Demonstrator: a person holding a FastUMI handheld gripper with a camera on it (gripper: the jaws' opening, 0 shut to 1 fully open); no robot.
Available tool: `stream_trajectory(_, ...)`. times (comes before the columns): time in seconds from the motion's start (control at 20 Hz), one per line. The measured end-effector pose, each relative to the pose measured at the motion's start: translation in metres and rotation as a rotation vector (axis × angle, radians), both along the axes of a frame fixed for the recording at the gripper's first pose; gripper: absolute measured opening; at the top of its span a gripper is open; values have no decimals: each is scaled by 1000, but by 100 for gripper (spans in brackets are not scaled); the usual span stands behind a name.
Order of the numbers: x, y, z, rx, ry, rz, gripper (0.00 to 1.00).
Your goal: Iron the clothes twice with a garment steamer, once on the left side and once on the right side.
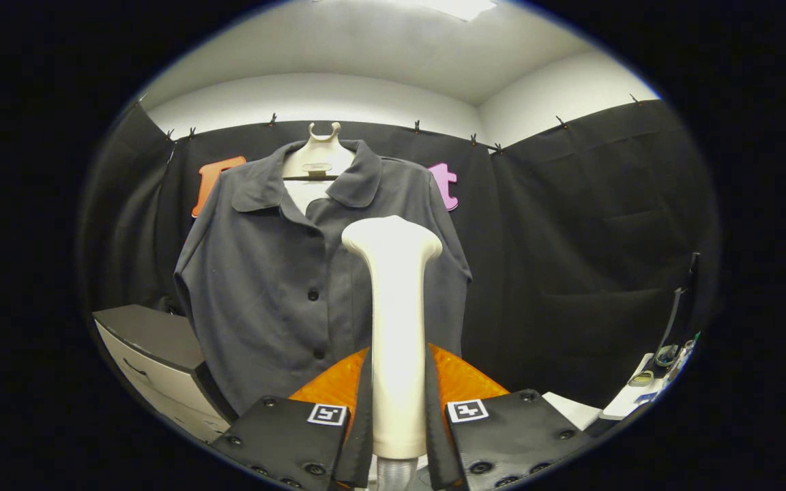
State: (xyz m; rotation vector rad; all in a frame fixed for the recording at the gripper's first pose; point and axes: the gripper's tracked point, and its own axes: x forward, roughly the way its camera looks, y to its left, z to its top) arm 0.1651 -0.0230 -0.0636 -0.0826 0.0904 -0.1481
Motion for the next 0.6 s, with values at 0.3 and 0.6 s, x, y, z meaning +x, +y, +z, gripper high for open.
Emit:
stream_trajectory(0.3, 34, -6, -6, 40, 13, -18, 40)
stream_trajectory(0.6, 47, -8, -21, -13, 43, -22, 40)
